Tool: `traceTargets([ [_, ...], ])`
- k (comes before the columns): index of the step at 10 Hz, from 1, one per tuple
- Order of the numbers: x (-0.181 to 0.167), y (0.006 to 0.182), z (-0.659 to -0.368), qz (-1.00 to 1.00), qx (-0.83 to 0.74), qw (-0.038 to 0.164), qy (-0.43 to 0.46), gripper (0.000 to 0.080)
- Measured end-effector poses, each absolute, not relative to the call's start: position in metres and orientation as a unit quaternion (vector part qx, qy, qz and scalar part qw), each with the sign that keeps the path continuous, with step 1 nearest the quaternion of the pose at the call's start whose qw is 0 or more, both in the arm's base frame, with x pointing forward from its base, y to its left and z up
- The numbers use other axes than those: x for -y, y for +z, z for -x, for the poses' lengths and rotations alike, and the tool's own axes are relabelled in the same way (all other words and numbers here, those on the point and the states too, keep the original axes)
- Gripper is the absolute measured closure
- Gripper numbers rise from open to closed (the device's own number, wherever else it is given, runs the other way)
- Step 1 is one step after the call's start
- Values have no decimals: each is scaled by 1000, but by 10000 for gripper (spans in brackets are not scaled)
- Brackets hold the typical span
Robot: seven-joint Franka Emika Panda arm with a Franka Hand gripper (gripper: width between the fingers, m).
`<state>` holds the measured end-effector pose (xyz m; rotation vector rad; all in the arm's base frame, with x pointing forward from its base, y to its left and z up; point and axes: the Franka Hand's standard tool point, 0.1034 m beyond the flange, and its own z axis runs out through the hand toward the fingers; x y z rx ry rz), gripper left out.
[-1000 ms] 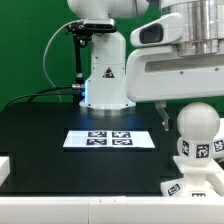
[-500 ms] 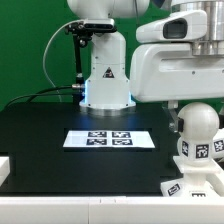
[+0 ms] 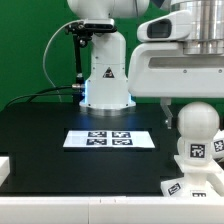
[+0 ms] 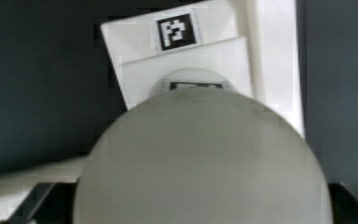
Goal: Assemble lamp
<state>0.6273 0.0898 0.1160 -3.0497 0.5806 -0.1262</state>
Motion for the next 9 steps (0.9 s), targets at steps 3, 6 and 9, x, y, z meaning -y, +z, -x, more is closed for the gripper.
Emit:
traceTargets([
  [3,-90,114,-623,920,-391,35,-15,226],
  [6,-88,116,-623,828,-558,60,17,226],
  [9,-89,114,-621,854,-516,56,19,120],
])
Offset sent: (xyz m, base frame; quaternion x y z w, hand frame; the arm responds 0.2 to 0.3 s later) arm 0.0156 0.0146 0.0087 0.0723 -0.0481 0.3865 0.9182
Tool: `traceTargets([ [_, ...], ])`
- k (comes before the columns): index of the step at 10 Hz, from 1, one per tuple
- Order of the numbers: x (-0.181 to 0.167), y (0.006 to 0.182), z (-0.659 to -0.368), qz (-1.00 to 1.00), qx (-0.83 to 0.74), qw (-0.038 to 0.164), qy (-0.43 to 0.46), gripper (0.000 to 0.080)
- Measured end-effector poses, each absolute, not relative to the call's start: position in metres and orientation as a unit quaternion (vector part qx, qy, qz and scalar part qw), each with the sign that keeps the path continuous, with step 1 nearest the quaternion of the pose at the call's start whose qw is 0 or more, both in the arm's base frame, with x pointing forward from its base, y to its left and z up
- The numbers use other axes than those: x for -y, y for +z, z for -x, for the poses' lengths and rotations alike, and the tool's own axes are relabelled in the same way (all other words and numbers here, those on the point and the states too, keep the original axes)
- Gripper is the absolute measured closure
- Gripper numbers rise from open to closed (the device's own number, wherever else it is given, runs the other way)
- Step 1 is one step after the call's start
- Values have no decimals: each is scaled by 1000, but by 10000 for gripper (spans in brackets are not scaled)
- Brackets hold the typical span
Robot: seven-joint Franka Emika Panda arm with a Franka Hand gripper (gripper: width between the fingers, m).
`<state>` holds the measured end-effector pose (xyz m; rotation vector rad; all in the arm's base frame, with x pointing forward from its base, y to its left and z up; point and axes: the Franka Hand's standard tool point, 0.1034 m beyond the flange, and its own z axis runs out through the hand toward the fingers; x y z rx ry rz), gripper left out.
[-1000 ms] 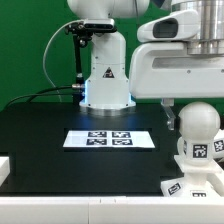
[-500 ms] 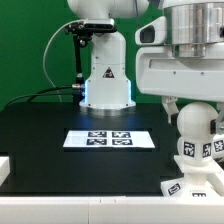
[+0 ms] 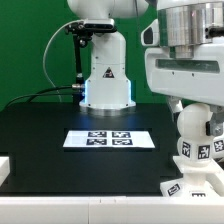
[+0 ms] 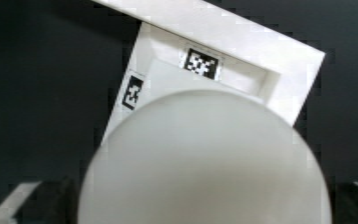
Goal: Assemble lamp
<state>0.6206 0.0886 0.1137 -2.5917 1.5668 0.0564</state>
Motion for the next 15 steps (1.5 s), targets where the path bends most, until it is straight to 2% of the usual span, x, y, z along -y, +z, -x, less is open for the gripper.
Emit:
traceTargets([
  [2,-91,111,-619,943,-328,48,39,103],
  [6,-93,110,-619,979,-190,52,40,101],
  [7,-93,111,-619,989,-135,44,35,101],
  [8,-95,116,-622,999,-38,24,18,101],
  [10,-90,124,-628,992,122,18,-36,101],
  [12,-90,122,-627,992,122,18,-40,101],
  [13,-89,122,-627,992,117,18,-41,191],
  [14,-89,122,-628,992,117,18,-41,232],
  [15,-90,122,-628,995,85,21,-41,232],
])
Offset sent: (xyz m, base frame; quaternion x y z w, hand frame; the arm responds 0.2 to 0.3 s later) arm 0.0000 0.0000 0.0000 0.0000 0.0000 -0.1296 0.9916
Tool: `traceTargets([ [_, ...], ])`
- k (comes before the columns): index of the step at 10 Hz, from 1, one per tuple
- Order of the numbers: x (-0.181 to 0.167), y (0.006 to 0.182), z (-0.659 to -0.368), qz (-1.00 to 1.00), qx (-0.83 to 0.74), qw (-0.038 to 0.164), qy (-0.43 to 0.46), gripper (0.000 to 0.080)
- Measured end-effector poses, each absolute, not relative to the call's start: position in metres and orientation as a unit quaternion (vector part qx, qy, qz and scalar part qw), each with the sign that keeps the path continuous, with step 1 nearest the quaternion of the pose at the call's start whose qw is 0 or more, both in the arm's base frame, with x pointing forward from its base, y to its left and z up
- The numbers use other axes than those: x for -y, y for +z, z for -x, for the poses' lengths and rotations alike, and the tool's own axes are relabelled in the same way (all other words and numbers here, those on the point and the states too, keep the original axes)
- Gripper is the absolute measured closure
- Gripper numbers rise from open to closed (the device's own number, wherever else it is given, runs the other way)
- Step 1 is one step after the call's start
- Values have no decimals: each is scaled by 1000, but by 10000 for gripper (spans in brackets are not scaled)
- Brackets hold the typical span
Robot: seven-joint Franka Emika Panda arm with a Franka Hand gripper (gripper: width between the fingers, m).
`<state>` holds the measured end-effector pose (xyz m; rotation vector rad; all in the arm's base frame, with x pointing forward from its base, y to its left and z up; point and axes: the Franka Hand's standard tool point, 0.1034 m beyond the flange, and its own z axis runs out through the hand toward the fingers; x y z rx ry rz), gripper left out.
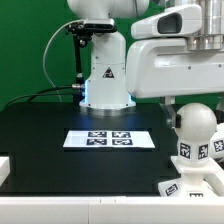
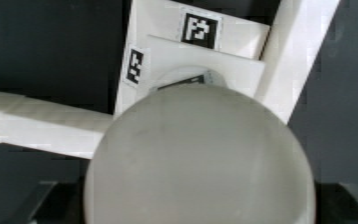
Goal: Assemble lamp
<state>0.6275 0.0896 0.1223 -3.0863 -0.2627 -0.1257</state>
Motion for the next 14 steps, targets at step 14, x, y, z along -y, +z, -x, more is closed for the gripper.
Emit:
traceTargets([
  [14,-87,121,-621,826,-560,64,9,229],
])
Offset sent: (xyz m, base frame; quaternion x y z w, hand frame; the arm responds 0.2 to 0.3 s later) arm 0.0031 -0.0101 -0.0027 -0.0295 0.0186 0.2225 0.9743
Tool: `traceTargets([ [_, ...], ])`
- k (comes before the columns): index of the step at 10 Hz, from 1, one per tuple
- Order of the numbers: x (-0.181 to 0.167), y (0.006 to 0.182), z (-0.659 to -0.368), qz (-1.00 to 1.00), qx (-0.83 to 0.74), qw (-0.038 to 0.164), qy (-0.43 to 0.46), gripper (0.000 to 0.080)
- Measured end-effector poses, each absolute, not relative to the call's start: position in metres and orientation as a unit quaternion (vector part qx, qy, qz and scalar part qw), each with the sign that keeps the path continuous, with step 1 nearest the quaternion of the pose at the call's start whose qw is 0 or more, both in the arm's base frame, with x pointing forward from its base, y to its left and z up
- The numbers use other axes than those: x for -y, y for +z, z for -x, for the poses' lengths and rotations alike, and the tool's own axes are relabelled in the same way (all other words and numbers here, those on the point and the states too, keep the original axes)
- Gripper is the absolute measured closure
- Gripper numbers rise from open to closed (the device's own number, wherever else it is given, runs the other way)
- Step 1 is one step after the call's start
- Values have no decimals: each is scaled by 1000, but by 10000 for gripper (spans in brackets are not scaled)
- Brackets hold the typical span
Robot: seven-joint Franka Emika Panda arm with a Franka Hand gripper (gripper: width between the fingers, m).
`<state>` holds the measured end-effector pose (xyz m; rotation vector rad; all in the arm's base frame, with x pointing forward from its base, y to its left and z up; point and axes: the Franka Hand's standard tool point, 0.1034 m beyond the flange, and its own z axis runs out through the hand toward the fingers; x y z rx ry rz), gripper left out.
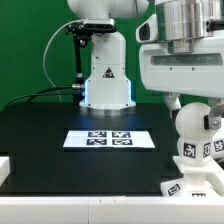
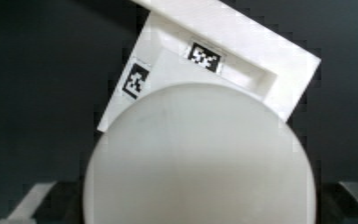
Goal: Assemble lamp
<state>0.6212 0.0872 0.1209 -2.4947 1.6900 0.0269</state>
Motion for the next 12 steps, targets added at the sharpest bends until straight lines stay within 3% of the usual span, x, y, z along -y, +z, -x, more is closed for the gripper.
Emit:
traceTargets([
  [3,-85,121,-621,684,-725,74,33,229],
  [5,-91,121,-624,561,-821,94,47,229],
  [12,-99,126,-629,478,-869,117,58,229],
])
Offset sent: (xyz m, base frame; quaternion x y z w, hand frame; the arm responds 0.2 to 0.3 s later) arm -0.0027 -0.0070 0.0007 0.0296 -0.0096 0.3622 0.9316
